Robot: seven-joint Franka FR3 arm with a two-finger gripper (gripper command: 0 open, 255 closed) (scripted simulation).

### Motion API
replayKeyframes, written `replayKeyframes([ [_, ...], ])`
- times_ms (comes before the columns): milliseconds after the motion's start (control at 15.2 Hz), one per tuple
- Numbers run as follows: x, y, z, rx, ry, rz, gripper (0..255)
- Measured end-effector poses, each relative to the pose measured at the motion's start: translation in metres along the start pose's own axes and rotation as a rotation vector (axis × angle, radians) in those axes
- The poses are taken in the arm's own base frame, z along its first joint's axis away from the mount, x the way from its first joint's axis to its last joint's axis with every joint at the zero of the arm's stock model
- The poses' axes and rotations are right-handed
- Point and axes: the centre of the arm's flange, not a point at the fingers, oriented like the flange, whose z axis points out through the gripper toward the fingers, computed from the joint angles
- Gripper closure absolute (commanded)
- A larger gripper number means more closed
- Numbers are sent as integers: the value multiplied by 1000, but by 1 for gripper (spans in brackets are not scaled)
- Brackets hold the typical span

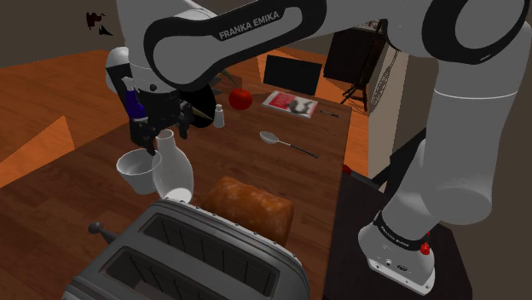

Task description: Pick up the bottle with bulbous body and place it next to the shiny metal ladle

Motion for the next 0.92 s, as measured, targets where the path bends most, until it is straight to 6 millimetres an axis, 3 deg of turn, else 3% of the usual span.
replayKeyframes([
  [660,0,0,0,0,0,0,255],
  [924,2,0,-15,0,0,0,255],
])
